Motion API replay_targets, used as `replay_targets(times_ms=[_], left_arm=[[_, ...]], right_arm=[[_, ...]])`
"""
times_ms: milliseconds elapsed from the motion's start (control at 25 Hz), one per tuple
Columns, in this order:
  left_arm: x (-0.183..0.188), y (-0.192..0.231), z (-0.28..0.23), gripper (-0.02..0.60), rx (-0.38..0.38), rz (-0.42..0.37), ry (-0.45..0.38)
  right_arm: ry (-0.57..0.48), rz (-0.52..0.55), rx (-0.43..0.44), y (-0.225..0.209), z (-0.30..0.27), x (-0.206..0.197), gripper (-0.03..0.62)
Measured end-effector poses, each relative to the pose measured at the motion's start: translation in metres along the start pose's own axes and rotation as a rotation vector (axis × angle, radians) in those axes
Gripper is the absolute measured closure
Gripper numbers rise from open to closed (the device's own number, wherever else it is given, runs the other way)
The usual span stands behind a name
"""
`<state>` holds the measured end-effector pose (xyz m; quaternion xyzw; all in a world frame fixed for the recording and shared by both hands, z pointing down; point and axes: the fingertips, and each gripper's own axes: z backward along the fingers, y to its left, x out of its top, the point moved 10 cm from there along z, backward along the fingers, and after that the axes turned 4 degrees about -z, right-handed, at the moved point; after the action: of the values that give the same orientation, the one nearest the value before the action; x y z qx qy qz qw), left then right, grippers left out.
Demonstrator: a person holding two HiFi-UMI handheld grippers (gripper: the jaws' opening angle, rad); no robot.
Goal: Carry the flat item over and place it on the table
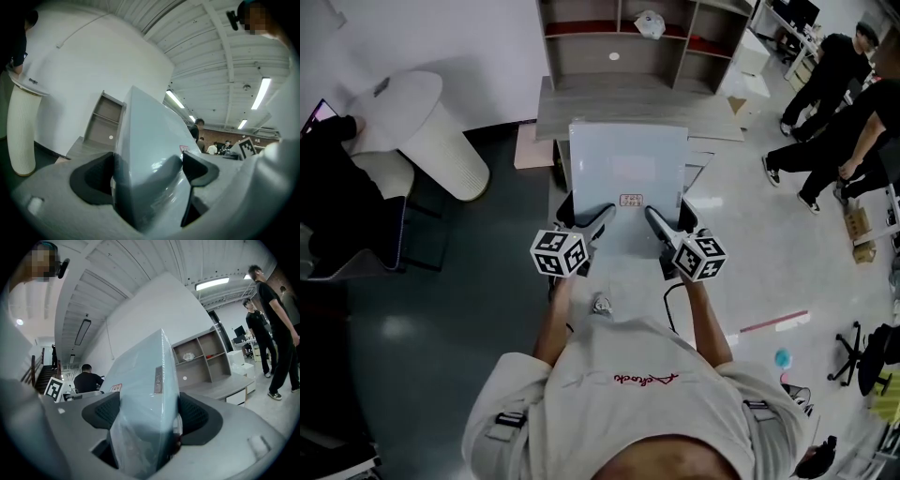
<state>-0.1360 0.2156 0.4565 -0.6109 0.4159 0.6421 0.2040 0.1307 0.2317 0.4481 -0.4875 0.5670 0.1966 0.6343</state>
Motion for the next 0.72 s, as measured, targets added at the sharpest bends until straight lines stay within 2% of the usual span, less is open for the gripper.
replay_targets(times_ms=[360,720], left_arm=[[0.029,0.072,-0.038,0.114,-0.016,0.005,-0.016],[0.031,0.099,-0.071,0.114,-0.053,0.008,0.013]], right_arm=[[-0.023,0.023,-0.007,-0.001,-0.081,0.018,0.192],[-0.031,0.002,-0.052,-0.017,-0.11,0.018,0.192]])
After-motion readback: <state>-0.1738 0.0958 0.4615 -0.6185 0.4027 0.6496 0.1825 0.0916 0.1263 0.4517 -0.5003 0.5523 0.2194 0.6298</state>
